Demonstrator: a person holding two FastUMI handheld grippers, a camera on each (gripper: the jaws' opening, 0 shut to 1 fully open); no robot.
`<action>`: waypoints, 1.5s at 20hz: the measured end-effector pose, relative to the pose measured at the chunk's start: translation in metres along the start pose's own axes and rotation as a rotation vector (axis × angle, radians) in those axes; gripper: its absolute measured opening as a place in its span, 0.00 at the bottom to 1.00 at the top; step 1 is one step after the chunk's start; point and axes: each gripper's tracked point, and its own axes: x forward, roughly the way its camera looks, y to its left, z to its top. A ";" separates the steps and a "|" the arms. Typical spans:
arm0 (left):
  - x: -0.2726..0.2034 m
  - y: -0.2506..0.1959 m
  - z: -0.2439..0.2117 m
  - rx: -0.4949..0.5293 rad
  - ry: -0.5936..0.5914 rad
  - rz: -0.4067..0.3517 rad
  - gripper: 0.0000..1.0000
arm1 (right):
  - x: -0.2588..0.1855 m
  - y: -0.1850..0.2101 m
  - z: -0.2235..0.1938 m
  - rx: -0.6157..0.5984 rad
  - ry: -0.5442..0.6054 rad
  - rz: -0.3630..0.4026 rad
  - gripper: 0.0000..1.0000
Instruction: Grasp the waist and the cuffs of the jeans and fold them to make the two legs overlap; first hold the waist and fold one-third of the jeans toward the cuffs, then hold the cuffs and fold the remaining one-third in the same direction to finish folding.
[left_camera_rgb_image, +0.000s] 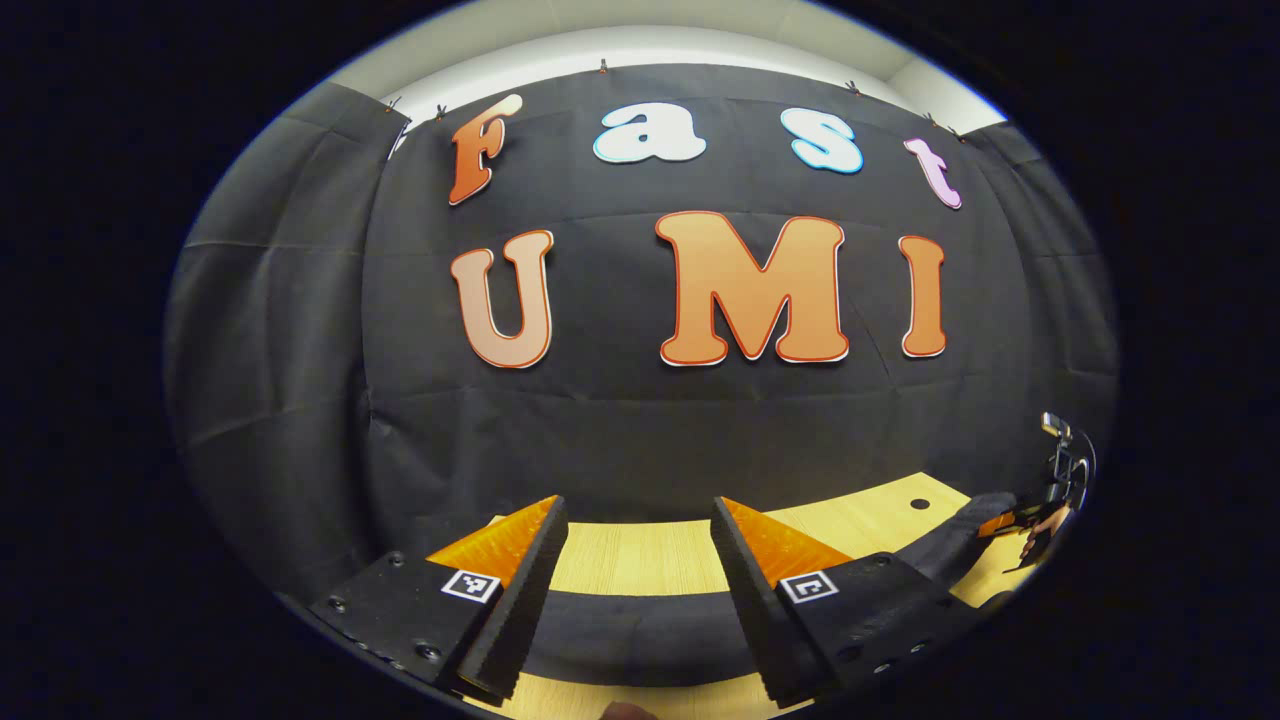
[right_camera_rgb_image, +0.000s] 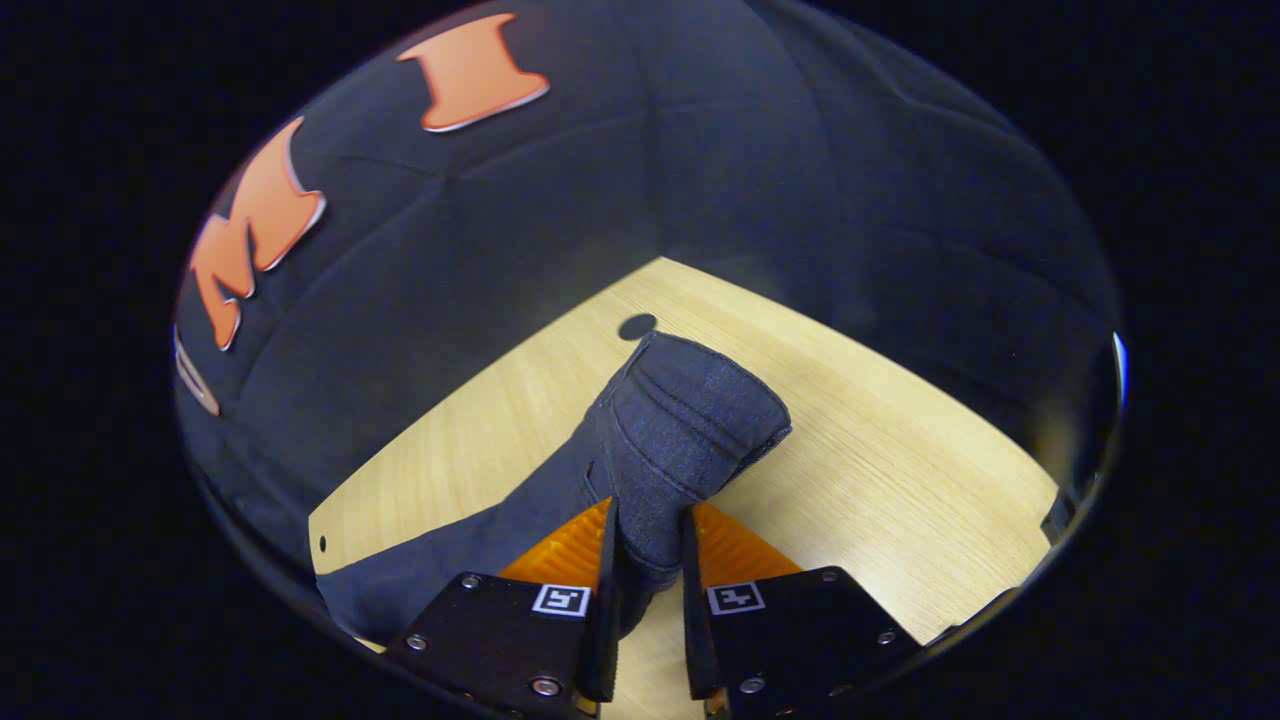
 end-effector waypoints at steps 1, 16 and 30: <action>0.000 0.007 -0.004 -0.003 0.003 -0.003 0.87 | -0.011 0.011 0.008 -0.038 -0.036 0.011 0.28; -0.008 0.116 -0.054 -0.103 0.105 0.096 0.88 | -0.079 0.177 -0.032 -0.551 -0.120 0.127 0.28; -0.009 0.184 -0.125 -0.200 0.274 0.216 0.89 | -0.040 0.247 -0.156 -0.932 0.014 0.158 0.28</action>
